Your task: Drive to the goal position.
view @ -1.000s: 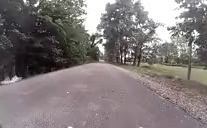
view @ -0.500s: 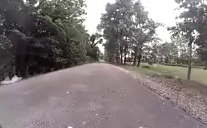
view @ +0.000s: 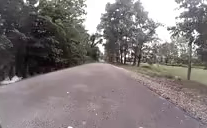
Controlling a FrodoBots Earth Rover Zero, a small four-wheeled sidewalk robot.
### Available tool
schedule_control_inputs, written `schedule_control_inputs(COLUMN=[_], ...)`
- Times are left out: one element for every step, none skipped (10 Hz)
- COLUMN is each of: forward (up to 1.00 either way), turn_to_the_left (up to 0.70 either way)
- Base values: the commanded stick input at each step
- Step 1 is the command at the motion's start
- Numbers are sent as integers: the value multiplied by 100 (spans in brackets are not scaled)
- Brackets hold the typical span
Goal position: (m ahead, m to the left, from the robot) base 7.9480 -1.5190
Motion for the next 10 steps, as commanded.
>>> schedule_control_inputs(forward=[6,6,6,6,6,6,6,6,6,6], turn_to_the_left=[1,1,1,1,1,1,1,1,1,1])
